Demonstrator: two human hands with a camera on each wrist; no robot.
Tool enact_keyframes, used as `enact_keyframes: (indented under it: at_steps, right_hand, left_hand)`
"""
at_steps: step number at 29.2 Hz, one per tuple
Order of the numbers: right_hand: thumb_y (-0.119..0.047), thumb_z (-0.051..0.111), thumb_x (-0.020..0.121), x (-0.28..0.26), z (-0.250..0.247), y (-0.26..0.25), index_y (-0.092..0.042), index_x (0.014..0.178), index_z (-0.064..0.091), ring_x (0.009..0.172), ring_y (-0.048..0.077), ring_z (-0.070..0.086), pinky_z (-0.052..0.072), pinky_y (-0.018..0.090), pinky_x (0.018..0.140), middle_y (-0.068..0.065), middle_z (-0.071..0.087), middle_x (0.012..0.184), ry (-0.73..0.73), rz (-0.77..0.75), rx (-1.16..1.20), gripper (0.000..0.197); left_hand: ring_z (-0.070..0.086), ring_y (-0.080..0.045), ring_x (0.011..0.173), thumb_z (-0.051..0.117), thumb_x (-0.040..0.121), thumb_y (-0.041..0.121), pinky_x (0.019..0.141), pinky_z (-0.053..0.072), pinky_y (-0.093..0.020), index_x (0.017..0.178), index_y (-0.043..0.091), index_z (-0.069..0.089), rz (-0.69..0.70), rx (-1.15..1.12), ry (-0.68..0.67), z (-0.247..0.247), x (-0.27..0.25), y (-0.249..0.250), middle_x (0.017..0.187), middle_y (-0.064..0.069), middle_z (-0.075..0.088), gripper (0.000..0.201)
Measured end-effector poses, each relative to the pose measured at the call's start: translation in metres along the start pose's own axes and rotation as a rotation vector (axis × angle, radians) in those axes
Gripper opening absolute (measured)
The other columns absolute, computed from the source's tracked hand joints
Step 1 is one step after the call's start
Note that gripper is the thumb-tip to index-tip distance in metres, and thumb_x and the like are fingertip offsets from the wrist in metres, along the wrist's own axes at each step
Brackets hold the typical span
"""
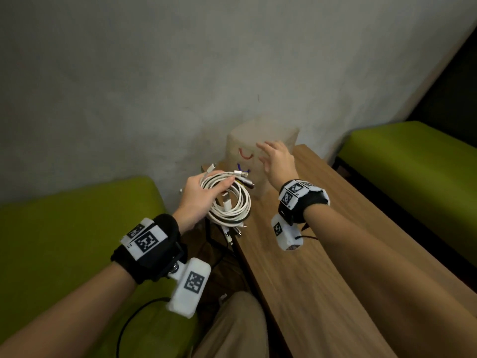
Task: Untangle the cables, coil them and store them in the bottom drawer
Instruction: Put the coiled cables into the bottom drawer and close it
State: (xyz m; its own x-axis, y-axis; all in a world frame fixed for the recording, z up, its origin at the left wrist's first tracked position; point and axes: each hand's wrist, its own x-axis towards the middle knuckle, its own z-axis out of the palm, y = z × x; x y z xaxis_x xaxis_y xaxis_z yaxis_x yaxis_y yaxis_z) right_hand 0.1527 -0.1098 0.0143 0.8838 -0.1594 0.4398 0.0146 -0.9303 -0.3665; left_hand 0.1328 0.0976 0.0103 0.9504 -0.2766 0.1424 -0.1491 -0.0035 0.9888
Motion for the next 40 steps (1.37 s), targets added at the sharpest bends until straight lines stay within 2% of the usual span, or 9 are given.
enact_keyframes:
  at_steps: [7,17,20,23,26,28,31,34,40]
  right_hand:
    - [-0.001,0.055,0.087,-0.054,-0.054,0.026,-0.014,0.123,0.057,0.133,0.025,0.041,0.033,0.039,0.110,0.007,0.055,0.133,-0.204,-0.236,0.119,0.039]
    - [0.009,0.052,0.082,-0.119,-0.101,0.038,-0.012,0.125,0.054,0.134,0.021,0.038,0.034,0.035,0.109,0.005,0.053,0.135,-0.281,-0.238,0.155,0.047]
    - [0.008,0.052,0.082,-0.131,-0.096,0.025,-0.007,0.122,0.055,0.131,0.025,0.042,0.035,0.038,0.108,0.009,0.057,0.129,-0.111,-0.166,0.119,0.042]
    - [-0.006,0.055,0.082,-0.168,-0.074,0.005,-0.009,0.100,0.056,0.095,0.022,0.051,0.046,0.045,0.087,0.009,0.059,0.103,0.172,0.071,-0.014,0.019]
    - [-0.025,0.052,0.088,-0.189,-0.048,-0.015,-0.013,0.108,0.057,0.105,0.024,0.050,0.040,0.044,0.092,0.006,0.059,0.114,-0.211,0.185,-0.173,0.024]
    - [-0.017,0.047,0.089,-0.184,-0.035,-0.017,-0.010,0.120,0.051,0.117,0.028,0.045,0.037,0.044,0.094,0.009,0.056,0.124,-0.365,0.168,-0.261,0.032]
    - [-0.004,0.043,0.088,-0.175,-0.024,-0.018,-0.005,0.129,0.040,0.113,0.033,0.048,0.039,0.045,0.091,0.016,0.058,0.119,-0.377,0.212,-0.210,0.041]
    - [0.001,0.043,0.086,-0.176,-0.016,-0.016,-0.005,0.136,0.028,0.109,0.036,0.049,0.039,0.046,0.089,0.020,0.059,0.113,-0.389,0.264,-0.120,0.052]
    - [-0.007,0.045,0.089,-0.169,-0.013,-0.005,-0.007,0.120,0.052,0.114,0.031,0.046,0.037,0.042,0.090,0.012,0.059,0.121,-0.346,0.186,-0.198,0.032]
  left_hand:
    - [0.064,0.004,0.073,0.069,0.079,0.020,0.073,0.048,-0.014,0.078,0.030,0.068,0.044,0.010,-0.157,0.023,-0.021,0.018,0.072,0.019,0.071,0.009]
    - [0.065,-0.010,0.096,0.075,0.071,0.038,0.093,0.049,-0.035,0.092,0.029,0.068,0.181,0.136,-0.180,0.062,-0.066,0.035,0.099,0.006,0.071,0.024]
    - [0.064,-0.010,0.100,0.072,0.064,0.051,0.095,0.048,-0.036,0.083,0.038,0.068,0.154,0.136,-0.165,0.069,-0.062,0.037,0.101,0.005,0.071,0.024]
    - [0.066,-0.006,0.084,0.073,0.071,0.041,0.091,0.050,-0.041,0.077,0.041,0.069,0.127,0.128,-0.163,0.072,-0.056,0.037,0.081,0.013,0.072,0.008]
    - [0.065,-0.006,0.085,0.073,0.074,0.036,0.093,0.049,-0.042,0.078,0.039,0.068,0.105,0.106,-0.151,0.069,-0.049,0.033,0.082,0.015,0.071,0.007]
    - [0.064,-0.010,0.092,0.071,0.075,0.038,0.095,0.048,-0.040,0.085,0.035,0.067,0.105,0.110,-0.160,0.069,-0.046,0.031,0.090,0.010,0.070,0.012]
    - [0.060,-0.015,0.110,0.071,0.066,0.057,0.101,0.044,-0.038,0.107,0.020,0.066,0.080,0.089,-0.161,0.067,-0.038,0.030,0.112,0.001,0.067,0.055]
    - [0.057,-0.012,0.112,0.072,0.071,0.047,0.100,0.041,-0.030,0.112,0.011,0.063,0.044,0.084,-0.142,0.066,-0.031,0.032,0.115,0.005,0.063,0.056]
    - [0.060,-0.014,0.109,0.068,0.056,0.067,0.102,0.044,-0.039,0.113,0.013,0.063,0.053,0.088,-0.151,0.067,-0.031,0.030,0.114,0.000,0.067,0.079]
